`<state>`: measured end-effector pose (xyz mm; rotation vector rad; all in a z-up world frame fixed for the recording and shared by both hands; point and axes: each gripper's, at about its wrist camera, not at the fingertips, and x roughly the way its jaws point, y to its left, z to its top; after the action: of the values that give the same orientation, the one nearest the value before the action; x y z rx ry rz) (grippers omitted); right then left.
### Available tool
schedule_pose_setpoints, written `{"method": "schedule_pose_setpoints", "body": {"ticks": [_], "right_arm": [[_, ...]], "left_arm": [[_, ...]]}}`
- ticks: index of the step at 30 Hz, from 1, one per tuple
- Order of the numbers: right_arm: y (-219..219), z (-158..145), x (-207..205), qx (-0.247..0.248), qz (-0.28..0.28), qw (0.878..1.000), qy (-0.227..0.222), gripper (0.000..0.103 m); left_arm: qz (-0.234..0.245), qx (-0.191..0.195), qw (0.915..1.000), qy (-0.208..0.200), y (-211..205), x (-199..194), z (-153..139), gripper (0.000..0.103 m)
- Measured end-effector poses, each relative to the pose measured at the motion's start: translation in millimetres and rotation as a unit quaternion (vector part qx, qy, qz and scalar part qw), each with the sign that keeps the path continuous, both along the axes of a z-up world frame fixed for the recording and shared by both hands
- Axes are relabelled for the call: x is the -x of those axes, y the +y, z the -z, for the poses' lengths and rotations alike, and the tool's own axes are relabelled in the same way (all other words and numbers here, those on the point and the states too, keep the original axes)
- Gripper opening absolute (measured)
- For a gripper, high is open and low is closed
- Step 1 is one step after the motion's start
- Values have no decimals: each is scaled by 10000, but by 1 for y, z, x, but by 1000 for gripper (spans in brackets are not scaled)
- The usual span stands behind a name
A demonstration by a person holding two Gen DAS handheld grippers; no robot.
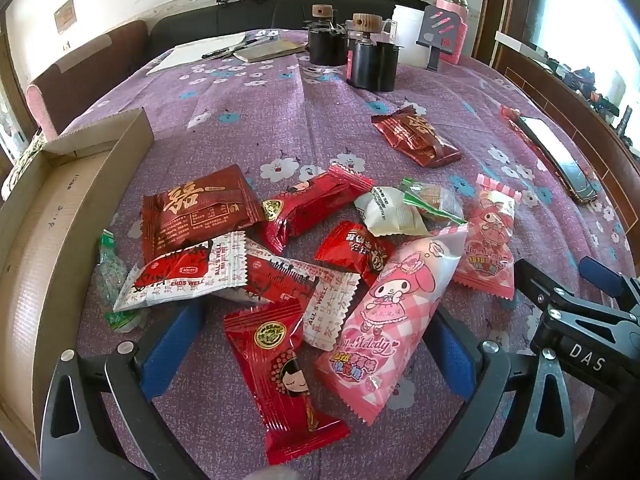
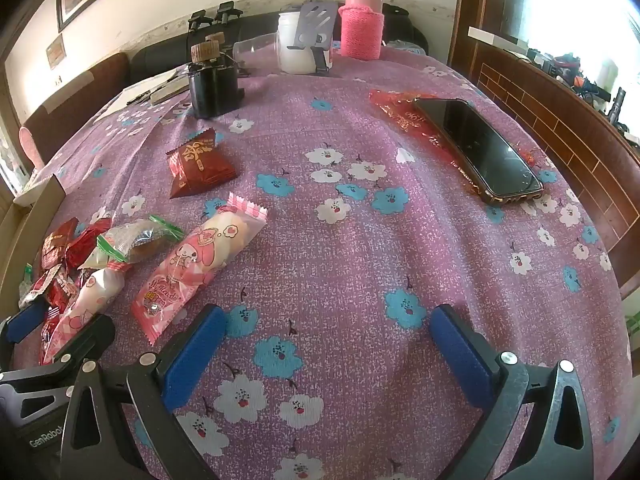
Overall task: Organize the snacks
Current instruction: 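Move the left tool toward the pink Melody candy bar in the pile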
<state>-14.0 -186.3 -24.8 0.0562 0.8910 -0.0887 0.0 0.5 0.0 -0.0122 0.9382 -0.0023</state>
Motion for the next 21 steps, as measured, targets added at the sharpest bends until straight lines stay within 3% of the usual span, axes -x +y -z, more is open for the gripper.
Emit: {"method": "schedule_pose_setpoints", "body": {"ticks": [21], "right_arm": [[0,0,0,-19,9,10000,5,103]], "left_arm": [[254,-72,9995,198,-1,20,-2,103]]}}
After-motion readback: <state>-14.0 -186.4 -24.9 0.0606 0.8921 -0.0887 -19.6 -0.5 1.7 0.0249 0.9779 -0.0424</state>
